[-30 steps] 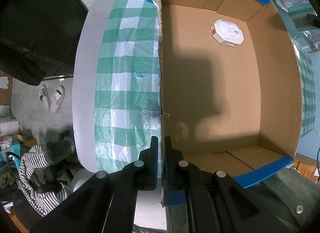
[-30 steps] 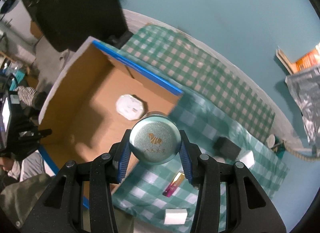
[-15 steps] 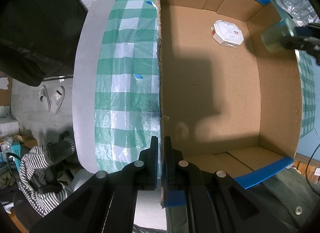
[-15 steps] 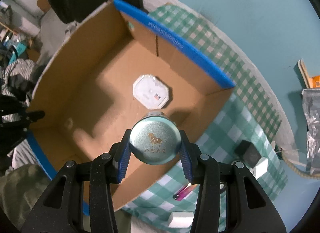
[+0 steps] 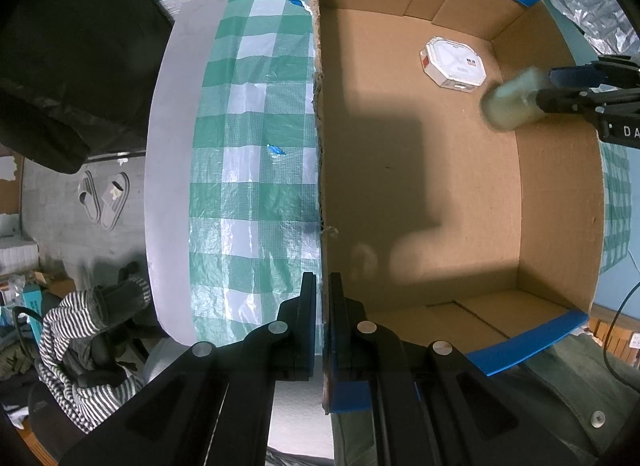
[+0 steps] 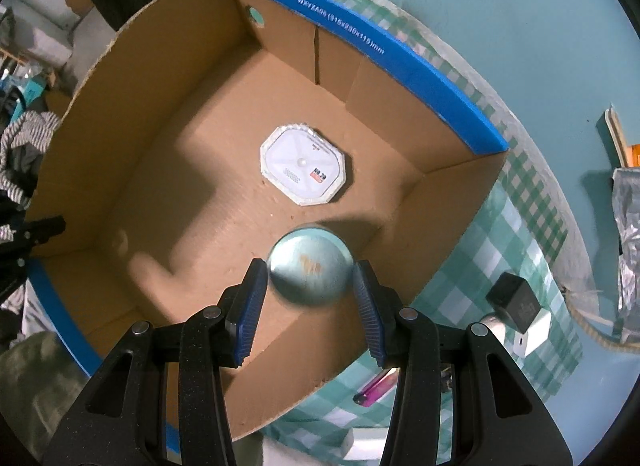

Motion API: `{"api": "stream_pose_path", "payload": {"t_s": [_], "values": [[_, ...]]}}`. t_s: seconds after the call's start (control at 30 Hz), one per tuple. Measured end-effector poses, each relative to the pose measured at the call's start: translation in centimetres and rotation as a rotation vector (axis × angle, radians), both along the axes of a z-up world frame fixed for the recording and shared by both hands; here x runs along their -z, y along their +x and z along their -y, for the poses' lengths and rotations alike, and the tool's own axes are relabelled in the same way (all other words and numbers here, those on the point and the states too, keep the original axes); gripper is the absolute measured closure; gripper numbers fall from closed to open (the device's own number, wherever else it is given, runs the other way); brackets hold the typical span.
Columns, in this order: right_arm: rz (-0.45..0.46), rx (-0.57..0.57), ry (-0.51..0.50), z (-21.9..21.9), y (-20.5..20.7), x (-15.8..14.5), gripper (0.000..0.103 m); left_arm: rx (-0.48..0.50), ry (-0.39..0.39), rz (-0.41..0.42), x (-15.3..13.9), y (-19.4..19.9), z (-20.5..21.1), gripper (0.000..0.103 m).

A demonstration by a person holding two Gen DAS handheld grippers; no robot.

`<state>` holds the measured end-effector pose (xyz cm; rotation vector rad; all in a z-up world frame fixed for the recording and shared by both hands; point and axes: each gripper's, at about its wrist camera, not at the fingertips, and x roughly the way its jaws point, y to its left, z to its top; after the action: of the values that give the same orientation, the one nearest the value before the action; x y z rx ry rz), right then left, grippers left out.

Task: Organize rigid objects
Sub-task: 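Carry the green tin with the right gripper into the box and release, then move the right gripper to the black round fan and grasp it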

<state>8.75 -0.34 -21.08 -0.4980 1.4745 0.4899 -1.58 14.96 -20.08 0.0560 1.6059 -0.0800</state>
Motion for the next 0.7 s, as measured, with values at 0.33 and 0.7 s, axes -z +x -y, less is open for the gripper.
{"api": "stream_pose_path", "payload": {"t_s": [0.33, 0.7], "values": [[0.048, 0.039, 0.072, 0.5, 0.3, -2.6, 0.038, 0.007, -0.003, 0.002, 0.0, 0.1, 0.0, 0.098], [0.114, 0.156, 0.149, 4.0, 0.5, -7.1, 0.037, 0.009, -0.003, -0.001, 0.1, 0.2, 0.0, 0.098]]}}
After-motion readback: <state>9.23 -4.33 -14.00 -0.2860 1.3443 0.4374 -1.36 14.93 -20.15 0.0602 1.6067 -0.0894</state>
